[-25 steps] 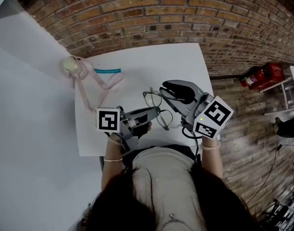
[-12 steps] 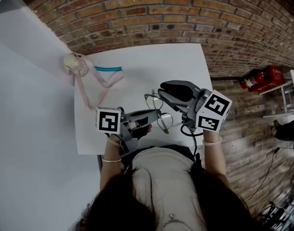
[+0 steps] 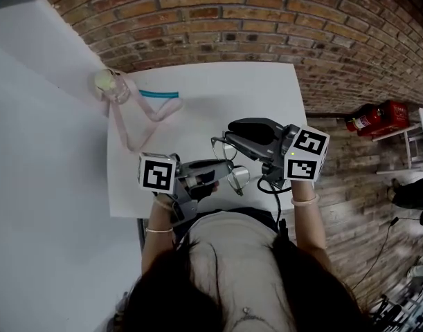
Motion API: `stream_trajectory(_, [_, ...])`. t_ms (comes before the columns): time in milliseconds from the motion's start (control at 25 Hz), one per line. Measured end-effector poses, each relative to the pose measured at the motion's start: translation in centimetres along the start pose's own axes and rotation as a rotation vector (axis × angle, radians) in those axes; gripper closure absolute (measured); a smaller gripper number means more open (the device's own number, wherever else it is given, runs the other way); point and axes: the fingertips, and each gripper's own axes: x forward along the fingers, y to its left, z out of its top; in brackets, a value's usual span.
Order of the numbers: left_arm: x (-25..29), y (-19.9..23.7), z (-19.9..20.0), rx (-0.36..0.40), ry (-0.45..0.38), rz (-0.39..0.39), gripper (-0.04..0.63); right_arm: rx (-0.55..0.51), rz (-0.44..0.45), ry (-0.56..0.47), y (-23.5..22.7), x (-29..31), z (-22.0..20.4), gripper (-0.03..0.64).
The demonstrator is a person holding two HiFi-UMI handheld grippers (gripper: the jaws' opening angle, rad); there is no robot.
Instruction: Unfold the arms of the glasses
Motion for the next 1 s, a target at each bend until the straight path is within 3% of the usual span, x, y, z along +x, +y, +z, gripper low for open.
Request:
stream_trajectory(680, [0.1,0.3,-0.8,0.027,0.05,-0.012,0.563,0.237,0.197,0.002,0.3,0.1,-1.1,0.538])
stream_trajectory(1000, [0.4,0.2,-0.7,0.016,0.044,-0.011,0.563,0.234,0.219,-0.016,0.7,-0.1,-0.8,0.558])
